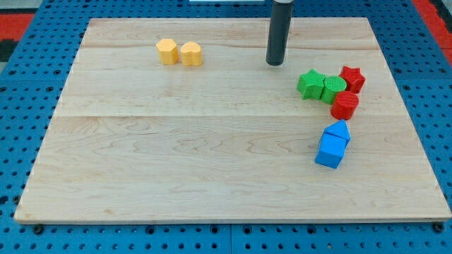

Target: Separate the blue blocks

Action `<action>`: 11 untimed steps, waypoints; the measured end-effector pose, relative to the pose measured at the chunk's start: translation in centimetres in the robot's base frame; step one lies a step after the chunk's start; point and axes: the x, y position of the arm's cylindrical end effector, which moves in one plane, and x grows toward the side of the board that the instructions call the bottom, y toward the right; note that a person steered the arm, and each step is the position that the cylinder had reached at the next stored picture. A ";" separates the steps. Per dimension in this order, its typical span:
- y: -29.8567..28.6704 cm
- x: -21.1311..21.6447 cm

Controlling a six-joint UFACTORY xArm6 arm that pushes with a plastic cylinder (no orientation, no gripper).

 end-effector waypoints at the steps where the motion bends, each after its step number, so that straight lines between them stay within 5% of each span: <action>1: 0.0 0.3; 3: -2.3 5.8; 5: -10.9 -1.4; 6: -19.8 -3.5; 8: -19.6 -3.3; 9: -16.9 0.3; 11: -9.6 18.8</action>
